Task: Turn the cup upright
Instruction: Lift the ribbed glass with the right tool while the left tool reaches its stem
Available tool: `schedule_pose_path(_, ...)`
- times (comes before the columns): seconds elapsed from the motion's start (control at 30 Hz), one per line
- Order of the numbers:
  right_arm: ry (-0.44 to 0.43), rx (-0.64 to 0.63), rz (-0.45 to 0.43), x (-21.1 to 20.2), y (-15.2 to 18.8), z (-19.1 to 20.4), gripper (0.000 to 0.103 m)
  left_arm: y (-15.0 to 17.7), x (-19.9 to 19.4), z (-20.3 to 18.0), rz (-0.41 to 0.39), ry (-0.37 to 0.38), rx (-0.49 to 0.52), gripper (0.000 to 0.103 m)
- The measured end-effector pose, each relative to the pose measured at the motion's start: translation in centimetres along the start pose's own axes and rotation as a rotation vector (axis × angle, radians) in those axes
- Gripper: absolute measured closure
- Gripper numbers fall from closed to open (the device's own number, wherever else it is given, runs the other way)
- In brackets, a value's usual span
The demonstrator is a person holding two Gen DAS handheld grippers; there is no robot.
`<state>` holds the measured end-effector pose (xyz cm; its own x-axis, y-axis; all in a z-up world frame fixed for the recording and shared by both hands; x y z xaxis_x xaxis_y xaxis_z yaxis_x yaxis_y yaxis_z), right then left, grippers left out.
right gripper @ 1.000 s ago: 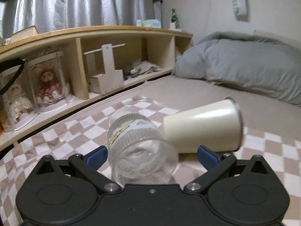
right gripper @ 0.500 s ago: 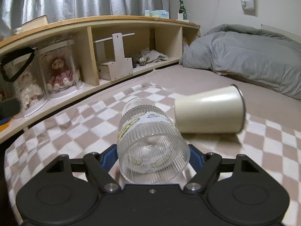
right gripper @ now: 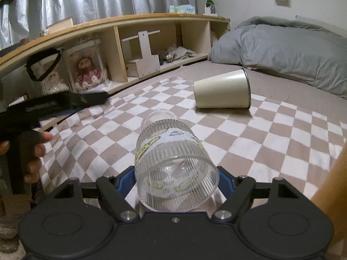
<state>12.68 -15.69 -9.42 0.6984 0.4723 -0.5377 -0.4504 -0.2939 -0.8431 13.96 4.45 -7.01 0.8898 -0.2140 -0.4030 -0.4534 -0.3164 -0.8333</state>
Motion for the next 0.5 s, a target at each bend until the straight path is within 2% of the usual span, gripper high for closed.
schedule_pose_path(0.13,0.008,0.017,-0.034,-0.1,0.1,0.0,0.024,0.2,2.6,-0.8,0.081,0.078,-0.025,0.046)
schedule_pose_path(0.3,0.012,-0.016,-0.038,-0.2,0.2,0.2,0.024,1.3,5.3,-1.4,0.186,0.149,-0.059,0.054)
schedule_pose_path(0.37,0.023,-0.034,-0.044,-0.3,0.3,0.4,0.023,1.7,5.6,-1.6,0.202,0.178,-0.089,0.059)
schedule_pose_path(0.43,0.062,-0.066,-0.06,-0.6,0.2,0.8,0.017,1.7,5.8,-1.8,0.208,0.202,-0.107,0.07)
schedule_pose_path(0.5,0.113,-0.114,-0.078,-1.4,0.2,1.2,0.014,1.7,5.8,-1.8,0.205,0.206,-0.111,0.072)
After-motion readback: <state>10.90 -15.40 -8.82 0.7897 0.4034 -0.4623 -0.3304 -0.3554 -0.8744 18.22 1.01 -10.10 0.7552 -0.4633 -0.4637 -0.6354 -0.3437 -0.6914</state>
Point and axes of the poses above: each gripper's, at about its wrist camera, not at the fingertips, and x roughly the way its jaws point, z to its left, y to its underside, the point moved 6 cm from there along x, roughly the way its jaws point, and after that the axes turned 9 degrees about -x, right-handed, at the moved point
